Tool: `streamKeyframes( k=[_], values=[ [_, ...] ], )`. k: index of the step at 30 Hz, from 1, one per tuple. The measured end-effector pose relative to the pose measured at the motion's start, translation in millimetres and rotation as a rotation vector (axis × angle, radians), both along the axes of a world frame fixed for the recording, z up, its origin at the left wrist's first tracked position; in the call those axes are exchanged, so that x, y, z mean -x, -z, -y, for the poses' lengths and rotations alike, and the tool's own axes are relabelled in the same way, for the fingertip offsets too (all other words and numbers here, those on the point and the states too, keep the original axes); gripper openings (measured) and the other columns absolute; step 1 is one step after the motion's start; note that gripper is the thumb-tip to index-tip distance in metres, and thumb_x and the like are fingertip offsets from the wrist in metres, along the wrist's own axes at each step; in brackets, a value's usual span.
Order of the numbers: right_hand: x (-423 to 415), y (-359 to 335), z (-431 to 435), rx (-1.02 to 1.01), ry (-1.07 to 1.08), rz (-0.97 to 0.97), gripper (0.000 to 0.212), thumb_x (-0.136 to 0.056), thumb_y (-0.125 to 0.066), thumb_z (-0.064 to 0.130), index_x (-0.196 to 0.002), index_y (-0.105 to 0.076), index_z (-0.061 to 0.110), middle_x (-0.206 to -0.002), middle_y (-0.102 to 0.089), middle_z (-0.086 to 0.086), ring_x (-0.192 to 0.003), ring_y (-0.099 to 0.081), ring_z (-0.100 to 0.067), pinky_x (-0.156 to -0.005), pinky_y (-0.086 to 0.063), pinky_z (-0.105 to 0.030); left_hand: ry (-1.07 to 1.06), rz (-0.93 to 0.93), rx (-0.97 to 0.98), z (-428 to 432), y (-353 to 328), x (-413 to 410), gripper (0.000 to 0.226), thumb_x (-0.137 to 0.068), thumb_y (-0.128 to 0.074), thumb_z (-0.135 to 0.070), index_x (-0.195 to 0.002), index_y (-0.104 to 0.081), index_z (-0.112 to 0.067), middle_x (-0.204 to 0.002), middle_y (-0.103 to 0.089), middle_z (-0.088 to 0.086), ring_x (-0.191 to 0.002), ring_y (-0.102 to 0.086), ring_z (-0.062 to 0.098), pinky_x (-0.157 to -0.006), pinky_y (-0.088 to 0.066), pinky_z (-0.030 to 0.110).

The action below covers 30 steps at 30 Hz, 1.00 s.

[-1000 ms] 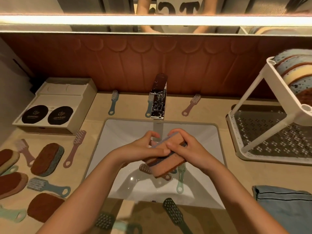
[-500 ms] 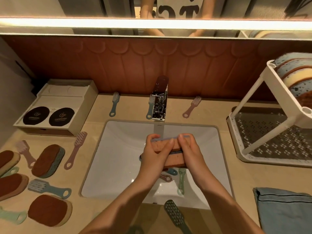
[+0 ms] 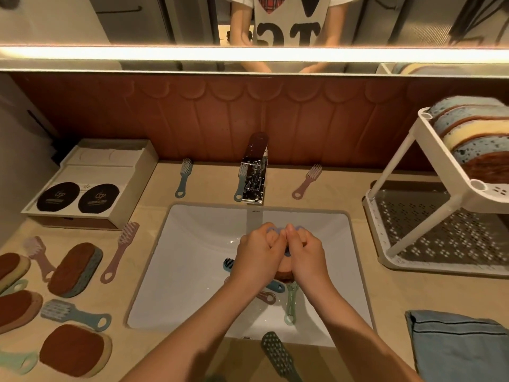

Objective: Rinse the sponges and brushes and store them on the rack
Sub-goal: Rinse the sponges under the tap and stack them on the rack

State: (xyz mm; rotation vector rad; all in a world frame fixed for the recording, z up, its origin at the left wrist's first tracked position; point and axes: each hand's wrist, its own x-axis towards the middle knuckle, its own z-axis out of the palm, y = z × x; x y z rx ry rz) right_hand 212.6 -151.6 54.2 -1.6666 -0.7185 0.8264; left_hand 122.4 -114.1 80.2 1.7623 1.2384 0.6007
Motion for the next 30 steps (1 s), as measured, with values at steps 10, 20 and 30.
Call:
streamKeyframes(
  k=[10, 20, 30],
  values=[
    [-15, -4, -9, -0.017, -0.041, -0.017, 0.042, -0.097, -0.042, 0.017, -0.055, -0.047, 0.015, -0.058, -0.051, -0.004, -0.06, -0.048, -0.014, -0.059, -0.036, -0.028, 0.041, -0.158, -0.076, -3, -14, -20, 0.036, -0.092, -0.045, -0.027, -0.057, -0.04, -0.023, -0.067, -0.056, 0.006, -0.073, -0.06, 0.028, -0.064, -0.047, 0.034],
    [-57, -42, 6, -0.047, -0.197, -0.038, 0.035, -0.095, -0.04, 0.037, -0.098, -0.061, 0.009, -0.087, -0.066, -0.002, -0.08, -0.063, -0.011, -0.064, -0.048, -0.014, 0.052, -0.015, -0.196, 3, -41, -26, 0.029, -0.09, -0.049, -0.046, -0.079, -0.049, -0.02, -0.069, -0.058, -0.001, -0.069, -0.058, 0.015, -0.059, -0.044, 0.031],
    [-116, -135, 23, -0.083, -0.484, 0.028, 0.039, -0.091, -0.05, 0.036, -0.125, -0.032, 0.034, -0.116, -0.051, 0.004, -0.101, -0.059, -0.012, -0.073, -0.059, -0.03, 0.235, 0.322, 0.3, -16, -114, -44, 0.04, -0.086, -0.057, -0.038, -0.122, -0.045, -0.026, -0.118, -0.056, -0.001, -0.097, -0.064, 0.012, -0.067, -0.057, 0.027]
  ],
)
